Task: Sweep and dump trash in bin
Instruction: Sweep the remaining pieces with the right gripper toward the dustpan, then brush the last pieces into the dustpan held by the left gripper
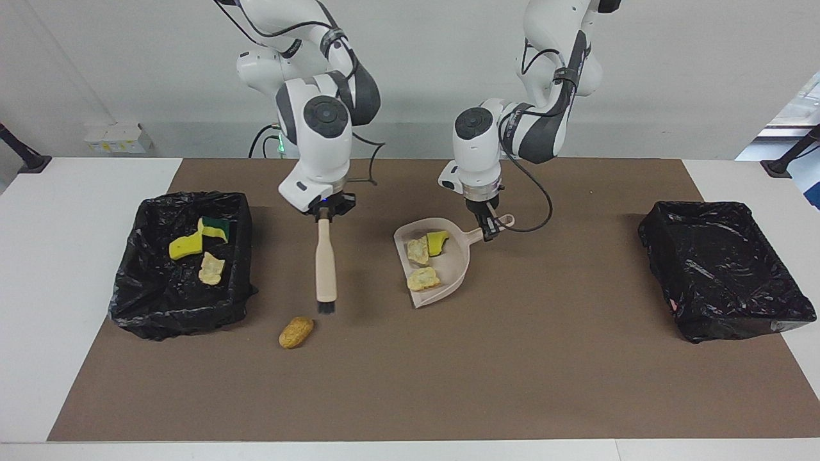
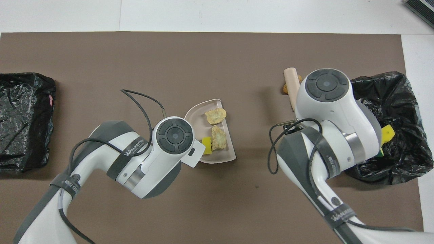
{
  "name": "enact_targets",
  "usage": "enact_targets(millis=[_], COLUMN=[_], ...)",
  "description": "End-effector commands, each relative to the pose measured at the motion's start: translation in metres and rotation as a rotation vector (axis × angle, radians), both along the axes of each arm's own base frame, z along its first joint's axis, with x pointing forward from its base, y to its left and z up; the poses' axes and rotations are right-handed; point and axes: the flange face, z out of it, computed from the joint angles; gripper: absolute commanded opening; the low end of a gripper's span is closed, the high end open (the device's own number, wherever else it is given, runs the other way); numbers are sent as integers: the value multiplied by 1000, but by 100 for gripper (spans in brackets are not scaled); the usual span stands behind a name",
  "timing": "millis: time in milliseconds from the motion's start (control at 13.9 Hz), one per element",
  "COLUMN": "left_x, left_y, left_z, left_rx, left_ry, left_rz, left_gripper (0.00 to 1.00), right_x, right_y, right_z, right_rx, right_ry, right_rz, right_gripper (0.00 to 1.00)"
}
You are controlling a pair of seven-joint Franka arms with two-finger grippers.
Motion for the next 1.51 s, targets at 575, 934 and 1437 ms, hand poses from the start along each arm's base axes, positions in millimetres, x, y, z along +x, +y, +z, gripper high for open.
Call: enact_targets(millis=[575, 934, 1437], left_x=[-5, -6, -1], left_y=[6, 6, 13], left_z=[-2, -2, -2], left_rx=[-14, -8, -7], left_ry=[-26, -20, -18], left_rz=[-15, -14, -8], left_gripper=[0, 0, 0], right_x=[44, 9, -44], right_y=[1, 82, 175], right_z=[-83, -84, -73], right_rx=[-94, 143, 368], right_ry=[40, 120, 189], right_rz=[239, 235, 229], right_gripper=[0, 0, 0])
